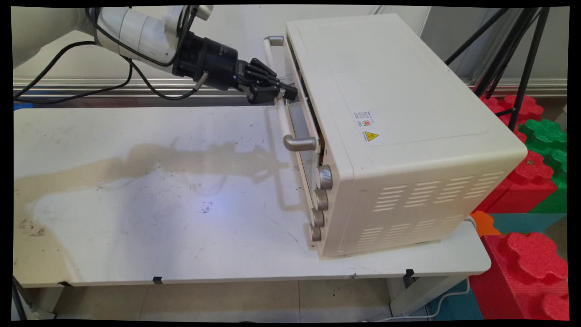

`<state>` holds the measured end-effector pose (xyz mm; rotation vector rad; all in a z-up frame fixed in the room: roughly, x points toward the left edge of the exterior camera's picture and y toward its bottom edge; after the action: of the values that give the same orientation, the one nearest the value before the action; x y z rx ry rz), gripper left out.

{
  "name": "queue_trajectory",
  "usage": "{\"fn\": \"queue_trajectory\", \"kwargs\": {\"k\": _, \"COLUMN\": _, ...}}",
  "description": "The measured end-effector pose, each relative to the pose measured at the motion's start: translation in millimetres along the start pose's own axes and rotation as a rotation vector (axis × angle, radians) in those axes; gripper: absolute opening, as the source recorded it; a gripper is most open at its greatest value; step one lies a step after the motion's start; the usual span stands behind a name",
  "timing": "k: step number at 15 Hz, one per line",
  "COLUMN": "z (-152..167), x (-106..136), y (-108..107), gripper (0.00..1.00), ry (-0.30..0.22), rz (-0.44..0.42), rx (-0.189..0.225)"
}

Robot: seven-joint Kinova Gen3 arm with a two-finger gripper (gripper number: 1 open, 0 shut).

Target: Open the oven

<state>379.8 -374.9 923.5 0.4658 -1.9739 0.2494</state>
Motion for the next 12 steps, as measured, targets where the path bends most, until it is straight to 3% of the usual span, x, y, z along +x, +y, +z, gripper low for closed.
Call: {"fn": "queue_trajectory", "kwargs": {"k": 12, "z": -35.5, "x": -26.4, "y": 3.1, "gripper": 0.0, "ry": -0.082, "rz": 0.034, "rx": -0.004}}
